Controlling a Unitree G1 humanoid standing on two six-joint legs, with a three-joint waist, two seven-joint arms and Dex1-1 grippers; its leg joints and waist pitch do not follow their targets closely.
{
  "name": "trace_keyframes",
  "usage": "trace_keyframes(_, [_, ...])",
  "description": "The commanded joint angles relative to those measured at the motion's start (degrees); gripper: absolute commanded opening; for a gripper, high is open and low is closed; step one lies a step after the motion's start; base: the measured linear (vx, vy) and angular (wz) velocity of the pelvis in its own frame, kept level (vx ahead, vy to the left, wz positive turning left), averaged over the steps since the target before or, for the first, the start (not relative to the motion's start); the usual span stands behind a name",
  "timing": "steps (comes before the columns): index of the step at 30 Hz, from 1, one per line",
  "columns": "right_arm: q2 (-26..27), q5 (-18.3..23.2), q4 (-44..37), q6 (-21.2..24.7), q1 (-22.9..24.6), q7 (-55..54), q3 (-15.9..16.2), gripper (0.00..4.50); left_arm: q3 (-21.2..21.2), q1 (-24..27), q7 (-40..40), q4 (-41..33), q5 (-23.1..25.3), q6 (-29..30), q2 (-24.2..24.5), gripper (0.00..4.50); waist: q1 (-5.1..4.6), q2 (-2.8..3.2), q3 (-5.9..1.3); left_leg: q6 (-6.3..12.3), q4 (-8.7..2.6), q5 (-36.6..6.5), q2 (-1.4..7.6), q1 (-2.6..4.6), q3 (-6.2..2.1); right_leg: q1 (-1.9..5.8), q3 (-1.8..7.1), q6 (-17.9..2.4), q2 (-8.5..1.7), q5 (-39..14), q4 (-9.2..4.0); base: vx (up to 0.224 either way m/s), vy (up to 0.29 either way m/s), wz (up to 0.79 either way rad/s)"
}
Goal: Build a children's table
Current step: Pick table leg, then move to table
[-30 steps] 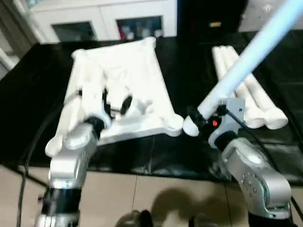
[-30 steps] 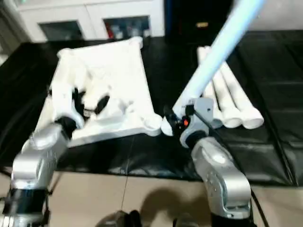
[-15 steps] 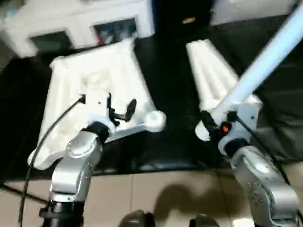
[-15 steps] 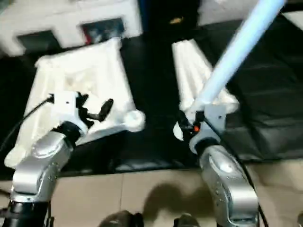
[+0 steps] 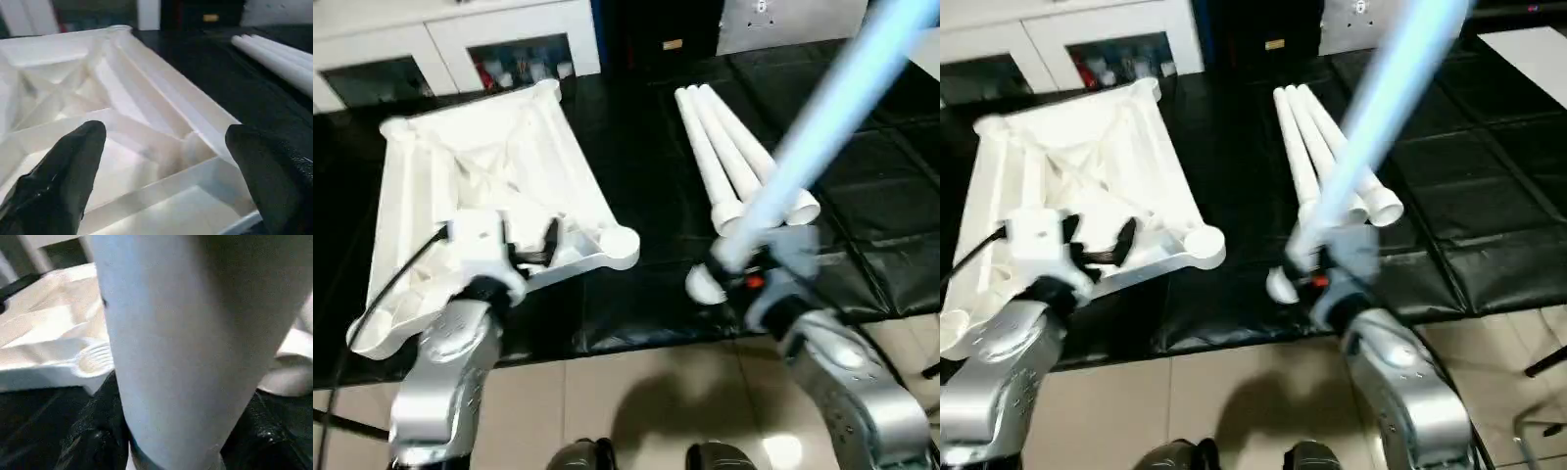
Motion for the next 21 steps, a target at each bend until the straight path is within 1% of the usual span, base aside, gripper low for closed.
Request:
trace_keyframes(1, [-0.1, 1.3, -1.5, -1.0, -1.3, 1.4, 1.0, 1.91, 1.3, 1.5, 1.6, -1.6, 0.5, 0.8, -0.1, 4.50, 0.26, -0.24, -3.64, 11.83, -4.57, -7.4, 4.32, 0.42, -4.92, 3.97, 2.02, -10.5, -7.08, -5.3, -3.42, 0.026, 0.008, 0.52])
trace_keyframes(2, [-0.4, 1.5, -1.4, -1.1, -1.6, 1.8, 1.2, 1.91, 1.2, 2.3, 1.8, -2.5, 0.6, 0.7, -0.3, 4.50, -0.69, -3.99, -3.50, 14.65, -5.08, -5.3, 4.02, -0.10, -6.20, 4.06, 1.72, -11.1, -6.34, -2.4, -3.00, 0.014, 0.009, 0.45])
trace_keyframes(3, [-0.6, 1.6, -1.2, -1.3, -2.0, 2.2, 1.3, 1.91, 0.9, 2.9, 2.1, -3.3, 1.0, 0.6, -0.3, 4.50, -0.29, -2.69, -2.83, 15.67, -5.32, -3.3, 3.19, -0.84, -7.25, 4.97, 1.28, -11.3, -6.83, -3.4, -2.19, 0.014, 0.009, 0.45])
trace_keyframes(4, [-0.7, 1.7, -1.0, -1.6, -2.3, 2.7, 1.4, 1.91, 0.6, 3.5, 2.3, -4.1, 1.4, 0.2, -0.4, 4.50, 0.12, -1.81, -2.83, 14.51, -5.62, -5.3, 2.81, -0.40, -7.59, 4.73, 1.08, -11.1, -6.55, -6.5, -1.96, 0.003, -0.009, 0.44])
trace_keyframes(5, [-0.7, 1.7, -0.9, -1.7, -2.4, 2.9, 1.4, 1.91, 0.6, 3.7, 2.4, -4.4, 1.4, 0.1, -0.4, 4.50, -0.30, -1.63, -2.64, 12.41, -6.06, -8.6, 2.66, 0.37, -9.10, 4.56, 1.04, -10.9, -6.00, -9.6, -1.64, 0.007, -0.039, 0.44])
trace_keyframes(6, [-0.8, 2.2, -0.5, -2.4, -3.3, 4.0, 1.0, 1.91, 0.6, 4.8, 2.6, -6.1, 1.3, 0.1, -0.7, 4.50, -0.59, -2.44, -2.64, 9.48, -4.75, -13.0, 6.66, 3.27, -8.30, 2.40, 3.69, -9.7, -6.37, -9.5, -2.43, 0.007, -0.039, 0.44])
trace_keyframes(7, [-0.4, 3.0, -0.2, -2.6, -3.6, 4.2, 0.3, 1.91, 0.6, 5.1, 2.8, -6.5, 1.5, -0.1, -0.7, 4.50, 0.20, -3.33, -1.87, 5.12, -4.43, -17.4, 6.74, 1.63, -7.01, 3.29, 5.57, -10.0, -9.12, -8.5, -3.45, 0.009, -0.034, 0.23])
trace_keyframes(8, [-0.2, 3.6, 0.2, -2.7, -4.2, 4.4, -0.5, 1.91, 0.6, 5.4, 2.5, -6.7, 1.7, -0.7, -0.5, 4.50, 0.55, -3.46, -1.82, 2.99, -4.41, -17.8, 6.10, 0.72, -6.29, 4.28, 5.56, -9.8, -9.83, -9.0, -3.61, 0.000, 0.000, 0.00])
trace_keyframes(9, [-0.4, 3.5, 0.4, -2.9, -4.5, 4.5, -0.7, 1.91, 0.7, 5.5, 2.3, -6.7, 1.4, -0.6, -0.5, 4.50, 1.60, -3.75, -2.04, 0.61, -4.11, -16.6, 5.62, 0.64, -5.18, 4.61, 5.37, -8.6, -9.83, -10.4, -4.27, 0.000, 0.000, 0.00])
trace_keyframes(10, [-0.4, 3.5, 0.7, -3.0, -5.0, 4.4, -1.2, 1.91, 0.8, 5.3, 2.2, -6.5, 1.4, -0.7, -0.4, 4.50, 1.73, -3.91, -1.94, 0.32, -4.16, -16.1, 5.84, 0.74, -4.94, 4.43, 5.37, -8.4, -9.66, -10.3, -4.34, 0.000, 0.000, 0.00])
trace_keyframes(11, [-0.5, 3.7, 1.0, -3.0, -5.4, 4.3, -1.7, 1.91, 0.9, 5.0, 2.2, -6.2, 1.2, -0.8, -0.5, 4.50, 1.81, -3.75, -2.14, 0.03, -4.37, -15.8, 6.44, 1.06, -4.55, 4.15, 5.13, -8.3, -8.89, -9.6, -4.06, 0.000, 0.000, 0.00])
trace_keyframes(12, [-0.5, 3.7, 1.2, -3.0, -5.5, 4.2, -1.9, 1.91, 1.0, 4.8, 2.1, -6.0, 0.8, -0.9, -0.5, 4.50, 1.41, -4.80, -2.61, 0.42, -4.64, -15.8, 6.91, 1.44, -4.36, 3.98, 5.08, -8.7, -8.25, -7.5, -3.66, 0.000, 0.000, 0.00])
trace_keyframes(13, [-0.6, 3.7, 1.2, -3.0, -5.5, 4.2, -1.9, 1.91, 1.0, 4.8, 2.1, -5.9, 0.8, -0.9, -0.5, 4.50, 1.55, -4.23, -2.66, 0.83, -4.80, -15.7, 6.93, 1.56, -4.31, 3.95, 5.03, -9.4, -8.12, -5.7, -3.08, 0.000, 0.000, 0.00])
trace_keyframes(14, [-0.9, 2.9, 1.6, -3.2, -5.5, 3.9, -1.7, 1.91, 0.6, 4.1, 2.0, -5.4, 0.9, -1.3, -0.4, 4.50, 1.49, -4.36, -2.63, 0.60, -4.83, -17.9, 6.91, 1.78, -4.09, 3.94, 5.07, -9.4, -8.09, -7.3, -3.24, 0.000, 0.000, 0.00])
trace_keyframes(15, [-1.1, 1.8, 2.2, -4.0, -5.2, 3.4, -1.5, 1.91, -0.1, 3.5, 1.6, -4.9, 1.2, -1.4, -0.1, 4.50, 1.58, -4.29, -2.33, -1.06, -4.84, -24.5, 6.65, 2.25, -3.51, 4.11, 5.18, -8.4, -8.35, -15.0, -3.99, 0.000, 0.000, 0.00])
trace_keyframes(16, [-0.9, 1.3, 2.6, -4.2, -5.1, 2.7, -1.5, 1.91, -0.4, 3.1, 1.3, -4.7, 1.4, -1.6, 0.1, 4.50, 1.54, -4.62, -2.03, -2.54, -4.73, -29.7, 6.38, 2.70, -3.05, 4.18, 5.26, -6.8, -8.26, -23.5, -4.95, 0.000, 0.000, 0.00])
trace_keyframes(17, [-0.6, 0.7, 3.0, -4.4, -4.9, 1.9, -1.5, 1.91, -0.7, 2.9, 1.1, -4.5, 1.6, -1.8, 0.2, 4.50, 1.51, -4.65, -1.85, -2.95, -4.70, -31.9, 6.17, 2.90, -2.84, 4.40, 5.09, -5.7, -8.11, -28.4, -5.57, 0.000, 0.000, 0.00])
trace_keyframes(18, [-0.1, 0.7, 3.4, -4.3, -4.6, 1.3, -1.7, 1.91, -0.8, 2.6, 1.1, -4.5, 1.5, -1.7, 0.1, 4.50, 1.40, -4.81, -1.59, -3.16, -4.51, -33.3, 5.81, 3.25, -2.46, 4.43, 5.00, -3.7, -7.86, -35.0, -6.57, 0.000, 0.000, 0.00])
trace_keyframes(19, [0.3, 0.8, 3.6, -4.3, -4.3, 0.9, -1.9, 1.91, -0.9, 2.3, 1.0, -4.5, 1.4, -1.6, 0.1, 4.50, 1.17, -4.77, -1.06, -3.48, -4.30, -36.0, 5.62, 3.94, -2.32, 4.10, 4.57, -2.8, -7.60, -39.6, -7.24, 0.000, 0.000, 0.00])
trace_keyframes(20, [0.3, 0.9, 3.7, -4.3, -4.3, 0.8, -1.9, 1.91, -0.9, 2.3, 1.0, -4.5, 1.4, -1.6, 0.1, 4.50, 0.81, -4.65, -0.87, -3.84, -3.97, -37.7, 5.29, 4.75, -2.20, 4.39, 3.87, -1.6, -7.06, -43.8, -8.19, 0.000, 0.000, 0.00])
trace_keyframes(21, [0.6, 1.0, 3.8, -4.5, -4.1, 0.6, -2.0, 1.91, -0.9, 2.0, 0.8, -4.6, 1.3, -1.7, 0.1, 4.50, 0.16, -4.73, -0.64, -4.44, -4.36, -40.2, 5.42, 5.20, -2.56, 4.54, 3.18, -0.9, -6.32, -43.7, -8.28, 0.000, 0.000, 0.00])
